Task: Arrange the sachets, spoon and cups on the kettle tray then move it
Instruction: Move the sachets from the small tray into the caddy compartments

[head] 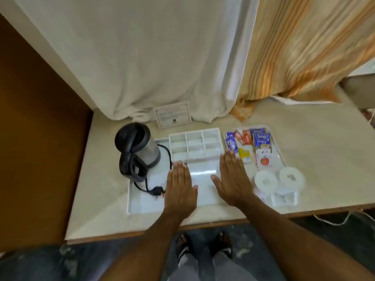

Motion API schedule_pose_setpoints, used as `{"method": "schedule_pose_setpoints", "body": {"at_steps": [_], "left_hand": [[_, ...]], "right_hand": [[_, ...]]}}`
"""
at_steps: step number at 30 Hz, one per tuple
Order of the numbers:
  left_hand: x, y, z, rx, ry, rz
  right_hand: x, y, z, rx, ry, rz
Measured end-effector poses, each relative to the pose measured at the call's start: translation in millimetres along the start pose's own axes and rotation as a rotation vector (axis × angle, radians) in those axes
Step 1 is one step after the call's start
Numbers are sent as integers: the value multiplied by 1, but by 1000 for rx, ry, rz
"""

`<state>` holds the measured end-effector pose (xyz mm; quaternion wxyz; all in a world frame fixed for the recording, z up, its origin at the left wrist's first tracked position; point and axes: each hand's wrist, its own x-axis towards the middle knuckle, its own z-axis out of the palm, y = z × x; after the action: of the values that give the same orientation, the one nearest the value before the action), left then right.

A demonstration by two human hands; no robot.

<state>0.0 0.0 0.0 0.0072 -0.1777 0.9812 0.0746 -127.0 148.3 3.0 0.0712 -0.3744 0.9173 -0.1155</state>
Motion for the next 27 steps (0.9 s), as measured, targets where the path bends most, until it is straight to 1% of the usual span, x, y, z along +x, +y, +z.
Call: {"method": "schedule_pose_setpoints", "body": {"at_steps": [1,4,6,8,9,11,12,13,14,16,17,19,20,24,27], "left_hand": [[-3,1,8,29,-39,-31],[-2,0,18,13,-90,-62],[-1,-2,24,-15,-108,-45],[0,-5,27,-23,-101,-15],[1,-7,27,-22,-112,-11],[3,-9,28,-23,-123,-2],[2,-10,29,-25,-124,1],[3,-9,28,-19,-130,2],[2,-9,28,-18,-137,3],[3,-10,26,-20,-137,8],[1,-11,26,-10,-140,7],[6,-12,25,-8,-132,8],[7,-12,26,-20,-129,7],[10,-14,32,-106,-73,18],[10,-16,33,-125,-67,20]], "right_hand": [[-3,2,8,-17,-24,13],[-12,6,15,-43,-34,29],[-17,5,20,-38,-45,16],[-13,-2,17,23,-28,45],[-6,-5,14,72,-12,86],[21,-7,1,116,92,156],[38,-3,-8,99,140,192],[58,6,-22,59,143,226],[76,18,-36,12,101,256],[108,43,-58,-33,-44,295],[117,54,-63,-13,-136,318],[131,68,-69,63,-247,346],[135,70,-69,92,-259,359],[144,71,-64,171,-196,398],[147,67,-59,197,-170,396]]}}
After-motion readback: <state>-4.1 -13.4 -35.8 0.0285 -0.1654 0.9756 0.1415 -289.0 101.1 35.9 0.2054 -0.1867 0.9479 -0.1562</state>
